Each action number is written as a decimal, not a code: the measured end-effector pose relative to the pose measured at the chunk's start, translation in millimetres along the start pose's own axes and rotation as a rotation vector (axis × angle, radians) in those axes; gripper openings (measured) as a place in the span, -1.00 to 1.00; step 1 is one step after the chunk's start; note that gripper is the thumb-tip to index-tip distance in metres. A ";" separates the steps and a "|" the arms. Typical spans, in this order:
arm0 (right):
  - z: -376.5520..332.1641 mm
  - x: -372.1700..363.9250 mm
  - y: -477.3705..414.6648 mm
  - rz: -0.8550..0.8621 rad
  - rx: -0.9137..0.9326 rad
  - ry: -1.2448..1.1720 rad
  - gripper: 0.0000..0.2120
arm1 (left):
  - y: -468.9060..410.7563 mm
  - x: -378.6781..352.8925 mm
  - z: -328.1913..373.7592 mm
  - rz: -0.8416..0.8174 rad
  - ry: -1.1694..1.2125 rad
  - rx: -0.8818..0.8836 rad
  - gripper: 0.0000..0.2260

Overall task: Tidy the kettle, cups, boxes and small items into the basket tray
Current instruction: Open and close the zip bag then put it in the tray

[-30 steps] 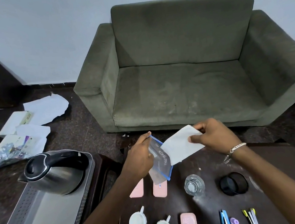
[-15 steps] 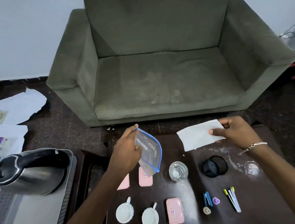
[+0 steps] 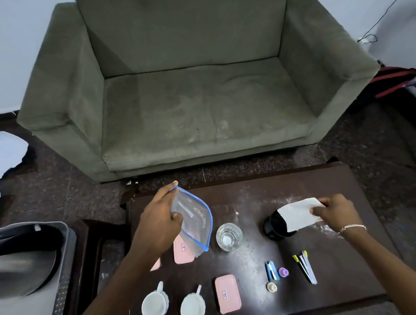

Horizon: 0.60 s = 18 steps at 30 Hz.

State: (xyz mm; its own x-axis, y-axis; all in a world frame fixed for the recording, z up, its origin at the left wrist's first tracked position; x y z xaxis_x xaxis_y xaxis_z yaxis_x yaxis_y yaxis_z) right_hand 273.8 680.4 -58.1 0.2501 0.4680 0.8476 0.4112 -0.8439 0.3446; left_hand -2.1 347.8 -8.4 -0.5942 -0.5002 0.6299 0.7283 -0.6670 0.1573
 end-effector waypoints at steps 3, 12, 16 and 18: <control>7.1 -17.1 -5.3 -0.039 -0.017 0.041 -0.96 | -0.5 -4.4 2.3 -0.008 0.008 -0.001 -0.45; 14.4 -71.8 -16.1 0.002 -0.101 0.087 -0.95 | 3.3 -17.2 5.6 -0.038 0.004 -0.020 -0.46; 16.4 -85.9 -18.9 0.016 -0.108 0.058 -0.93 | 2.2 -18.5 7.3 -0.046 -0.017 -0.019 -0.47; 16.8 -88.9 -20.7 0.009 -0.105 0.031 -0.93 | 1.5 -18.7 8.4 -0.051 -0.026 -0.023 -0.48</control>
State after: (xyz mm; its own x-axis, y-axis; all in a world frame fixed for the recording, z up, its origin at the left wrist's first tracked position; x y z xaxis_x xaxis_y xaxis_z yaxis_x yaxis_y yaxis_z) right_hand 257.7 660.7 -147.4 0.2256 0.4536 0.8622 0.3143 -0.8716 0.3763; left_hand 12.9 360.9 -13.5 -0.6212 -0.4509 0.6410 0.6888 -0.7043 0.1721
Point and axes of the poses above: each hand's wrist, its own y-axis away from the middle knuckle, its own x-axis out of the back of the hand, z = x × y, the point moved 1 cm from there along -y, towards the middle knuckle, and after that the axes turned 7 degrees about y, right-handed, at the moved point
